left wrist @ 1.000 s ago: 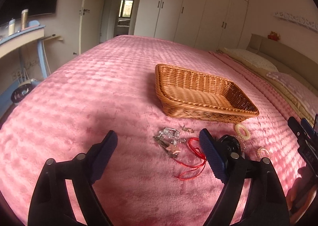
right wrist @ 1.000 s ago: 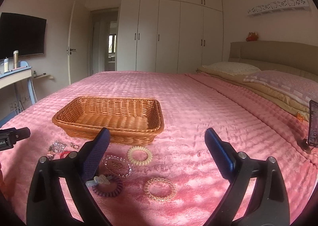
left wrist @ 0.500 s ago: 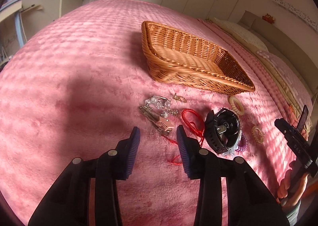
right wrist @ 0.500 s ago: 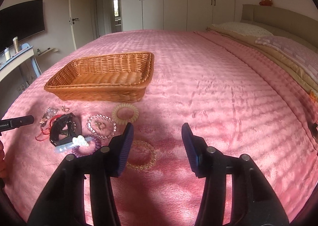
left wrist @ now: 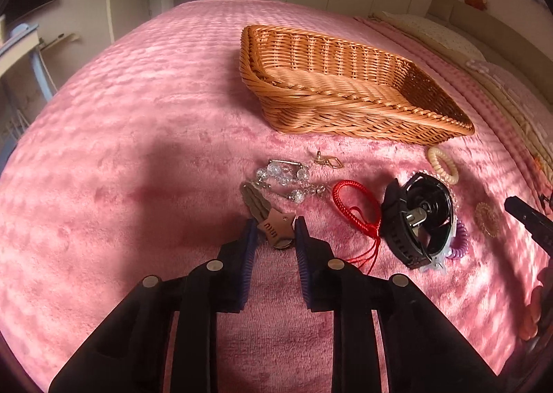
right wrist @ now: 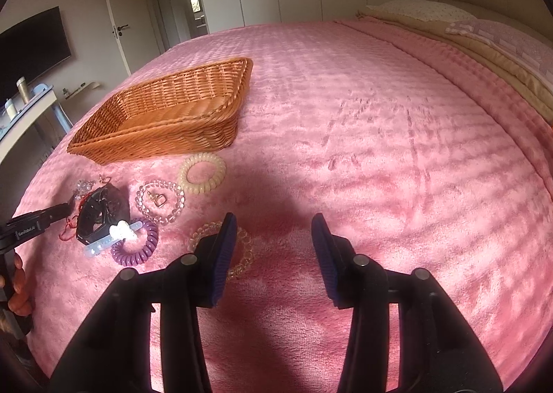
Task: Organize jewelry
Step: 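Grasp the pink star keychain with the left tool while the right tool grasps the clear coil hair tie, then carry both items over the wicker basket and open both tools to drop them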
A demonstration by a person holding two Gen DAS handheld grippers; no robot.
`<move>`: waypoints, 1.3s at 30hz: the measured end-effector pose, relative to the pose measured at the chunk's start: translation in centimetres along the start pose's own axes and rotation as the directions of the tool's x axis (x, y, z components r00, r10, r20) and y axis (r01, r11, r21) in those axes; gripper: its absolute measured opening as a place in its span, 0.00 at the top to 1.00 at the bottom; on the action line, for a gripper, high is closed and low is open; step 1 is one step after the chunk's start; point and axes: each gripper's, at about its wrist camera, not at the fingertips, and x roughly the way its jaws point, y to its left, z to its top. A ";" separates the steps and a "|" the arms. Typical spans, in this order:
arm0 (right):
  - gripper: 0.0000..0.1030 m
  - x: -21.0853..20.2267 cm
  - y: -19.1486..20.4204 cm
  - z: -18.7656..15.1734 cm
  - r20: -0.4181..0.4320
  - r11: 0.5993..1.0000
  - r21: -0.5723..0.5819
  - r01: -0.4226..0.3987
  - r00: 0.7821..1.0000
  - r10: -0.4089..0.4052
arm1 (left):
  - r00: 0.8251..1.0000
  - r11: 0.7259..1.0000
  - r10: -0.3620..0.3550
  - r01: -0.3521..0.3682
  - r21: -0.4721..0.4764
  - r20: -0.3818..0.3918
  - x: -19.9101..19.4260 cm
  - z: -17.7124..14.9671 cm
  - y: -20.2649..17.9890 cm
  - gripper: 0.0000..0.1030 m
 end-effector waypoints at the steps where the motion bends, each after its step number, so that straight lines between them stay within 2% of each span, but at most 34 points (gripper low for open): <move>1: 0.62 0.3 0.3 -0.1 -0.015 1.000 -0.012 0.001 1.000 -0.001 | 1.000 1.000 -0.005 0.005 0.009 0.002 -0.1 -0.2 0.1 0.79; 7: 0.62 3.3 2.4 -0.5 -0.108 0.991 -0.112 0.074 0.990 -0.086 | 0.999 0.998 -0.053 0.053 0.023 -0.003 -0.4 -0.6 0.4 0.78; 9: 0.62 3.6 2.9 -0.5 -0.101 0.987 -0.133 0.091 0.989 -0.105 | 0.998 0.998 -0.067 0.067 0.019 0.000 -0.3 -0.7 0.4 0.71; 11: 0.71 3.7 3.2 -0.6 -0.092 0.985 -0.148 0.092 0.990 -0.106 | 0.998 0.998 -0.061 0.061 0.018 0.006 -0.3 -0.5 0.2 0.63; 12: 0.80 3.8 3.4 -0.7 -0.092 0.985 -0.157 0.079 0.991 -0.094 | 0.998 0.998 -0.060 0.060 0.015 0.009 -0.2 -0.3 0.0 0.56; 13: 0.87 3.8 3.6 -0.8 -0.088 0.983 -0.170 0.074 0.992 -0.090 | 0.998 0.998 -0.060 0.060 0.011 0.011 -0.2 -0.3 -0.2 0.54; 14: 0.89 3.6 3.9 -0.9 -0.082 0.980 -0.183 0.078 0.992 -0.094 | 0.998 0.998 -0.060 0.060 0.011 0.014 -0.2 -0.3 -0.2 0.53; 16: 0.90 3.4 4.5 -1.1 -0.071 0.975 -0.205 0.083 0.992 -0.100 | 0.999 0.999 -0.044 0.044 0.010 0.022 -0.1 -0.3 -0.4 0.56; 17: 0.91 3.2 4.6 -1.1 -0.066 0.974 -0.210 0.082 0.993 -0.098 | 0.999 0.999 -0.035 0.035 0.014 0.016 0.1 -0.4 -0.4 0.75; 18: 0.91 3.0 4.7 -1.1 -0.057 0.975 -0.211 0.073 0.995 -0.087 | 1.000 1.000 -0.022 0.022 0.016 0.012 0.2 -0.4 -0.4 0.79; 25: 0.91 0.2 4.4 -0.5 0.034 0.983 -0.180 0.026 0.999 -0.020 | 0.992 0.999 -0.034 0.029 0.043 0.122 -2.5 -0.6 -0.8 0.79; 29: 0.91 -2.5 4.8 1.2 0.099 0.987 -0.157 -0.017 0.995 0.033 | 0.972 0.996 -0.077 0.065 0.062 0.220 -6.0 0.8 -1.7 0.79; 32: 0.91 -4.1 5.3 3.8 0.153 0.988 -0.148 -0.036 0.986 0.059 | 0.948 0.992 -0.116 0.094 0.089 0.296 -8.5 3.1 -2.9 0.79; 35: 0.91 -3.9 6.0 7.3 0.177 0.988 -0.142 -0.055 0.981 0.080 | 0.930 0.985 -0.154 0.118 0.125 0.334 -9.3 6.1 -4.4 0.79; 39: 0.91 -0.2 7.3 11.6 0.144 0.988 -0.137 -0.077 0.985 0.096 | 0.930 0.978 -0.189 0.149 0.147 0.316 -6.5 10.1 -6.0 0.79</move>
